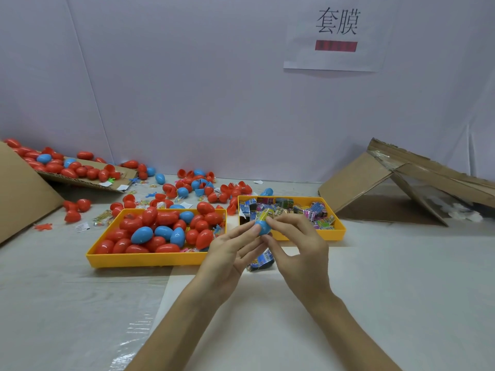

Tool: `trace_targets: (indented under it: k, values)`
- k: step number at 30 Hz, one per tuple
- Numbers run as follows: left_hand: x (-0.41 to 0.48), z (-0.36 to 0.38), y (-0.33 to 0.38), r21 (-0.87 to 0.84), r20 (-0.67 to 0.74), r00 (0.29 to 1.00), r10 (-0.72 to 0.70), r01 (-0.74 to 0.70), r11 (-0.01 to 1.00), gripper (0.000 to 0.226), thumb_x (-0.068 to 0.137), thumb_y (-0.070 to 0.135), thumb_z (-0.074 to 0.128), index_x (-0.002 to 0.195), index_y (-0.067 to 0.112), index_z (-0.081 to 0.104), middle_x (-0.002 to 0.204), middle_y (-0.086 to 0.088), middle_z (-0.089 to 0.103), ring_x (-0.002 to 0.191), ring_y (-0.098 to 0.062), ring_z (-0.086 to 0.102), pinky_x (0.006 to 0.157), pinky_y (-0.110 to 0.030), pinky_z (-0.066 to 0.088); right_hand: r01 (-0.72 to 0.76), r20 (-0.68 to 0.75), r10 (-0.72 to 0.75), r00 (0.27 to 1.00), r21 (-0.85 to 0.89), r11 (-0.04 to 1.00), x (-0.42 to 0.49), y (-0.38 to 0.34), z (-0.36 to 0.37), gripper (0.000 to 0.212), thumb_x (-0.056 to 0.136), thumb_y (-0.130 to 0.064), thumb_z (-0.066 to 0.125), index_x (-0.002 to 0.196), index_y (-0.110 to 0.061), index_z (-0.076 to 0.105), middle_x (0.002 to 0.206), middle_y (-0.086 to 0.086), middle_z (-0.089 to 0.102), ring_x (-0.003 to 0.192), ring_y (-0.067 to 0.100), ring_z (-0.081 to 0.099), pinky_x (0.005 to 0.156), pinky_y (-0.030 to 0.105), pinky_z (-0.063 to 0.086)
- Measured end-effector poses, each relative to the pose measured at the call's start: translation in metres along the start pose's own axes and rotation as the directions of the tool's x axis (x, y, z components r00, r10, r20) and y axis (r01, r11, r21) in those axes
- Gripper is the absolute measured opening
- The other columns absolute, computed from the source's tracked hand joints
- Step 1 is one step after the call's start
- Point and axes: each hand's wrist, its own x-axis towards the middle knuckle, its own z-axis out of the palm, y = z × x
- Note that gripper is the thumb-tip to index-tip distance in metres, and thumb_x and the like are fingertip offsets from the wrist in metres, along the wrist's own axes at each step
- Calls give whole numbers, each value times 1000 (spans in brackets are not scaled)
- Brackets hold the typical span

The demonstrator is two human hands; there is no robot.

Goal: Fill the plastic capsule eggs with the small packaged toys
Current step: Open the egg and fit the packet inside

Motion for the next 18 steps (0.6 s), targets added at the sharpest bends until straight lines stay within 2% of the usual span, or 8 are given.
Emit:
trace_targets:
  k: [7,11,14,18]
  values:
    - [1,0,0,5,-2,1000,-22,22,1000,48,81,15,74,125,1,65,116,-15,74,108,-26,72,86,-28,60,15,-11,-15,1000,7,1000,-1,-1,0,30,81,0,78,111,-2,75,103,8,67,98,9,61,90,9,46]
    - [0,0,-1,-16,-4,1000,-30,30,999,45,81,16,74,124,2,66,116,-15,74,108,-24,72,82,-26,61,15,-29,-15,999,-13,1000,-2,-2,1,33,83,-7,77,116,-3,73,107,6,68,103,9,61,93,12,47]
    - [0,0,-2,-60,33,998,-56,57,997,35,89,14,70,122,3,69,120,-16,72,111,-25,71,86,-28,60,-14,-67,14,998,10,1000,-2,-3,2,30,86,-14,74,115,-4,73,108,3,70,104,9,64,95,13,47]
    - [-1,0,-3,6,69,996,-54,54,999,33,94,19,66,124,5,68,123,-15,71,114,-25,69,89,-29,59,-13,-79,14,997,18,1000,-4,1,3,25,86,-10,75,111,-3,75,106,3,70,102,8,65,92,14,48]
